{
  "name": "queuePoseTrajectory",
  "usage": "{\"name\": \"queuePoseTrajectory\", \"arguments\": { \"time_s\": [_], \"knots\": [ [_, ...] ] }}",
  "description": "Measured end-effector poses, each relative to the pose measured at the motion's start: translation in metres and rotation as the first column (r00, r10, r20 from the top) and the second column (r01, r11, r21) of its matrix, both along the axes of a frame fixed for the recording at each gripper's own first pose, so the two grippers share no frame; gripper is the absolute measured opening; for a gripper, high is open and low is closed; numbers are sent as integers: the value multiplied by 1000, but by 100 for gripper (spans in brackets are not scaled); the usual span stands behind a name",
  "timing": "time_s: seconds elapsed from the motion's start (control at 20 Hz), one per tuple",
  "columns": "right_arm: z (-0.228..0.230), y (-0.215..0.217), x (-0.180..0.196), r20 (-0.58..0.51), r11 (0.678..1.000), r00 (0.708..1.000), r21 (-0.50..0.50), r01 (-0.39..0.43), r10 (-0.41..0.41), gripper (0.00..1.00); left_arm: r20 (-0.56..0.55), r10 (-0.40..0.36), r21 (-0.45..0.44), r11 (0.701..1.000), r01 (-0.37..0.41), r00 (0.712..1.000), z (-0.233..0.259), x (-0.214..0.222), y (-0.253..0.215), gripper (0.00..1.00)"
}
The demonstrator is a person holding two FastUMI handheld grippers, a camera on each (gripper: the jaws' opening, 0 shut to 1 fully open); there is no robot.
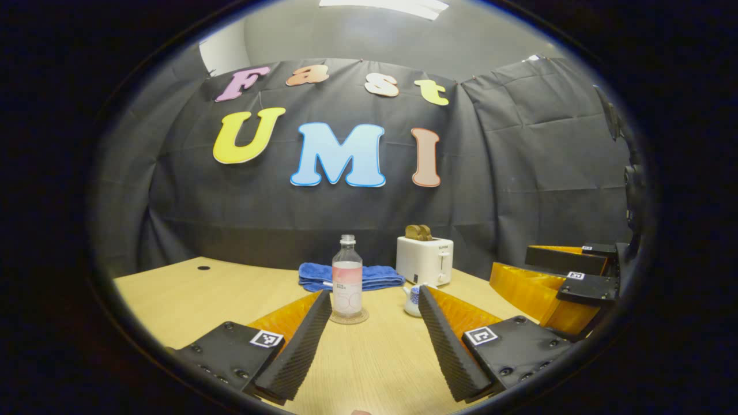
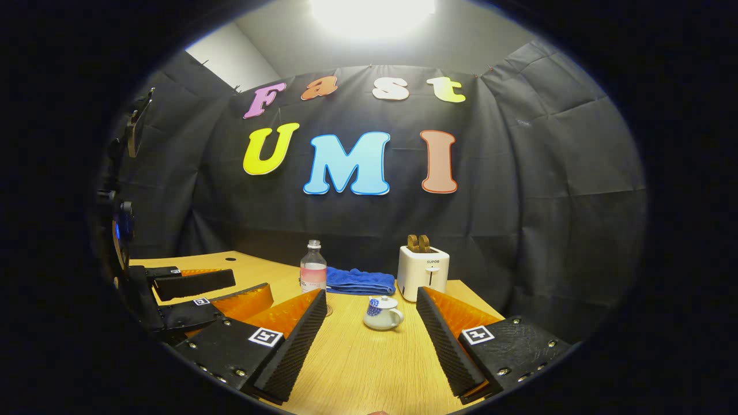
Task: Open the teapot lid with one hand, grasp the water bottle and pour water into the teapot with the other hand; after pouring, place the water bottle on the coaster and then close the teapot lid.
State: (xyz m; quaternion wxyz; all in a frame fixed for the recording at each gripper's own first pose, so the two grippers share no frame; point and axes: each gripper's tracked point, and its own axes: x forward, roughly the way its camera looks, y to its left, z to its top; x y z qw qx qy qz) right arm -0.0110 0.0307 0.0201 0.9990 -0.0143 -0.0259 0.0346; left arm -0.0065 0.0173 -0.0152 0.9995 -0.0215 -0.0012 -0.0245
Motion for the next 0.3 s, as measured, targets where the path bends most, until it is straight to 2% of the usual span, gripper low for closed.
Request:
{"name": "queuePoseTrajectory", "arguments": {
  "time_s": [0.3],
  "knots": [
    [9, -1, 3, 52, 1000, 999, 3, 7, -7, 97, 6, 12, 25, 1000, -12, 1000, 0, -6, 1, 100]
  ]
}}
